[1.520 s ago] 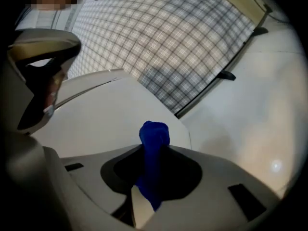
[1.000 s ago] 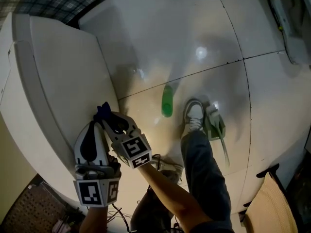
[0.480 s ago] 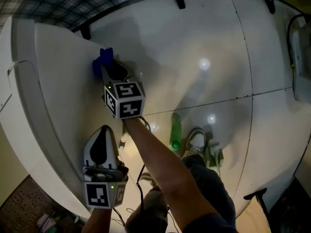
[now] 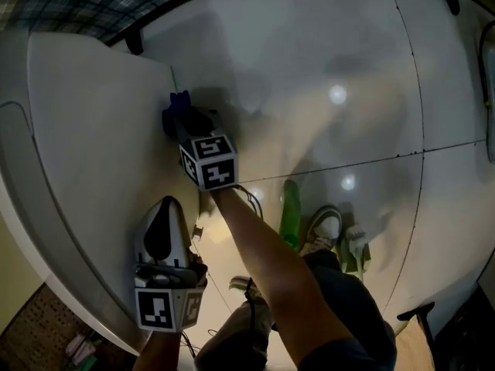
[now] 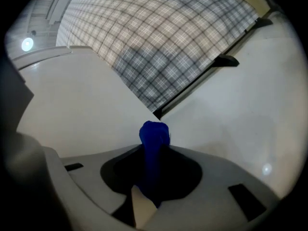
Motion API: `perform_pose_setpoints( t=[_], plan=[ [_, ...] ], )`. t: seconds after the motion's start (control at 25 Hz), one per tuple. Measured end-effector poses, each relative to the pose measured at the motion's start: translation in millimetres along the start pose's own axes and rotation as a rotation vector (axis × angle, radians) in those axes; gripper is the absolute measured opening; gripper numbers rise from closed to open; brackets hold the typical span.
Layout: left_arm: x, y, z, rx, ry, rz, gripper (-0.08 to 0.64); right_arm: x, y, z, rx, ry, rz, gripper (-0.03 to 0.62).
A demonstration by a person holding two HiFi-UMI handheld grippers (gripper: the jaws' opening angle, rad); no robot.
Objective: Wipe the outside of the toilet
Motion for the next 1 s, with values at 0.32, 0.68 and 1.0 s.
perform_pose_setpoints(
  t=[0.32, 0.68, 1.0],
  plan=[
    [28.9, 57.2, 26.1, -0.054, -0.038, 0.097, 0.011, -64.0, 131.1, 92.6, -0.053, -0.135, 0.062, 0.098],
    [38.3, 141.6, 54.1, -0.048, -0.101, 0.214, 0.011, -143.7, 191.6, 152.6, -0.034, -0.130, 0.094, 0.098],
    [70.6, 250.9, -23.5, 0.010, -0.101, 0.350, 0.011, -205.8, 314.7, 40.5, 0.101, -0.029, 0.224, 0.098]
  ],
)
Point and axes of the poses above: the fingertips, and each gripper's own axes: y backward along the fingers, x to its right, z out of its underside, the point moved 3 cm from there along y, backward along the fingers, and after that the axes turned 15 degrees about y, right-handed, at the moved point
